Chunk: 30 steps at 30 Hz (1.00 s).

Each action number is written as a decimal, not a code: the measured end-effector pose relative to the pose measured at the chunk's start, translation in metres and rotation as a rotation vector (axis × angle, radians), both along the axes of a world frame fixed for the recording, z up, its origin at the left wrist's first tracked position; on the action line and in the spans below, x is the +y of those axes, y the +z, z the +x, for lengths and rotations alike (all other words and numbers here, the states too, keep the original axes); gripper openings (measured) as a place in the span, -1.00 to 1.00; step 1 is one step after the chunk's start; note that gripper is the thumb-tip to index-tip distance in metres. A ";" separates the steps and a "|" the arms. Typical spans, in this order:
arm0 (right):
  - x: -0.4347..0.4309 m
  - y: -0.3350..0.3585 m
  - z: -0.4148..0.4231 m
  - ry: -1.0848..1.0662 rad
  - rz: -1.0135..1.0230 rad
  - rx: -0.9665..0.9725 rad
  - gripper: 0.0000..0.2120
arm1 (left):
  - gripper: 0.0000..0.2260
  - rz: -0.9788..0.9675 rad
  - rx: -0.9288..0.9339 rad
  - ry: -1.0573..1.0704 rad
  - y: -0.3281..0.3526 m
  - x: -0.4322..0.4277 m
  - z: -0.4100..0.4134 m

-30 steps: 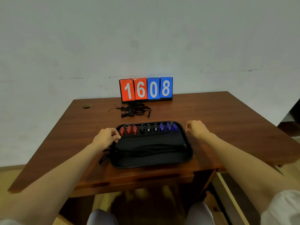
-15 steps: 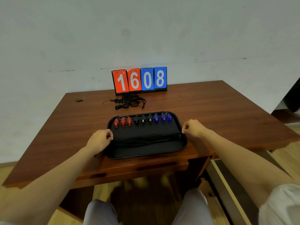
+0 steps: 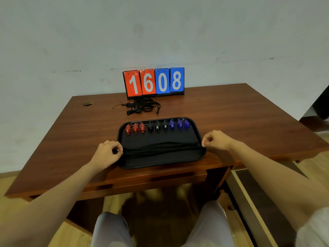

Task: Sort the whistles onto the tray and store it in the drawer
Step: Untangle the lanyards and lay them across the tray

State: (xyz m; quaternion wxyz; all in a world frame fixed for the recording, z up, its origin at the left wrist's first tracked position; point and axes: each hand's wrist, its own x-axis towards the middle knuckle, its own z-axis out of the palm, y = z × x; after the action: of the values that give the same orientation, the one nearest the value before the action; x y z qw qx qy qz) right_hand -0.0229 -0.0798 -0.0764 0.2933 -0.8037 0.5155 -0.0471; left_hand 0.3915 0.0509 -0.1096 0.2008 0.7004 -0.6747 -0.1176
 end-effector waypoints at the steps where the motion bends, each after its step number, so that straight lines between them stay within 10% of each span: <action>1: 0.001 -0.001 -0.001 -0.004 0.007 0.004 -0.96 | -0.86 0.005 -0.020 -0.011 -0.001 0.000 0.000; 18: 0.006 -0.008 0.013 -0.015 -0.239 0.188 -0.77 | -0.74 -0.165 -0.428 -0.088 -0.010 0.003 -0.005; 30: 0.005 -0.017 0.040 0.129 -0.192 0.288 -0.55 | -0.49 -0.017 -0.352 -0.118 -0.010 -0.007 -0.027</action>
State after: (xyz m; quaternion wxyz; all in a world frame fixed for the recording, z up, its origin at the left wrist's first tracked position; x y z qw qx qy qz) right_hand 0.0166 -0.0750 -0.0935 0.1410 -0.8578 0.4928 0.0383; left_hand 0.3640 0.0439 -0.1198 0.0781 0.6676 -0.7404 0.0009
